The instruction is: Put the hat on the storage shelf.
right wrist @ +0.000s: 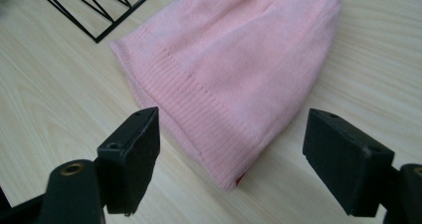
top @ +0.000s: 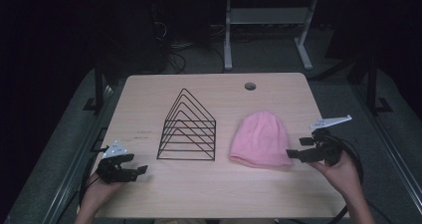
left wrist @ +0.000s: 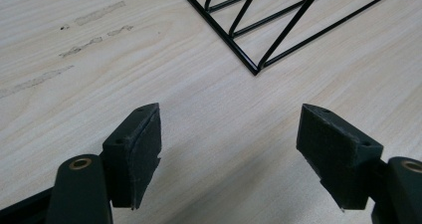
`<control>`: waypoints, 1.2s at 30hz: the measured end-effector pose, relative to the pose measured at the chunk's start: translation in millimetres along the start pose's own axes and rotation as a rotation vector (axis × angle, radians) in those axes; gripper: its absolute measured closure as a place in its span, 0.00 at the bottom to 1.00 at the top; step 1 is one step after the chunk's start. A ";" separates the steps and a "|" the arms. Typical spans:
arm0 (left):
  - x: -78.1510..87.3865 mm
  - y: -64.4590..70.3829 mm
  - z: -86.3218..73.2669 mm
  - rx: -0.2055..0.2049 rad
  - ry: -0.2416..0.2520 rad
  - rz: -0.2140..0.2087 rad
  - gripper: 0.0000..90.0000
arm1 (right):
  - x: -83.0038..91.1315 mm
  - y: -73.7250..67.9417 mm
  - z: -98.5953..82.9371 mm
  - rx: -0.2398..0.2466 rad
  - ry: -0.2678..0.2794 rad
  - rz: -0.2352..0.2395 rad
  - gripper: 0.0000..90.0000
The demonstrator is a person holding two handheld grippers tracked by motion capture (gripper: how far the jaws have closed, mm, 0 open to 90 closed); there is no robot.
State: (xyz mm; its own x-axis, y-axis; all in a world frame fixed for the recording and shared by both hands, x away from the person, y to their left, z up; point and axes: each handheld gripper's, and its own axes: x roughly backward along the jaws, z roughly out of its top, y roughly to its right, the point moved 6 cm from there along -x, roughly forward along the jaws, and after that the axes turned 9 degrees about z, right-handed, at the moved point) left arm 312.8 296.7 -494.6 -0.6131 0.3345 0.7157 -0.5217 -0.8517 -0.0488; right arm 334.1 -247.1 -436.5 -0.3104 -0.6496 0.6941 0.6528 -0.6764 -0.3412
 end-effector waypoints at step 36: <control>5.9 -3.9 -4.8 0.015 0.008 0.012 0.29 | -48.8 51.7 75.5 -0.065 -0.139 0.069 0.24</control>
State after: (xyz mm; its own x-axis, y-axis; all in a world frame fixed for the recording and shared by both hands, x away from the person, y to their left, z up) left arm 308.3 303.9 -493.5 -0.6240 0.3278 0.7093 -0.5053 -0.8617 -0.0464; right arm 435.2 -224.1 -440.1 -0.1644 -0.6443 0.7469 0.6218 -0.6555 -0.4286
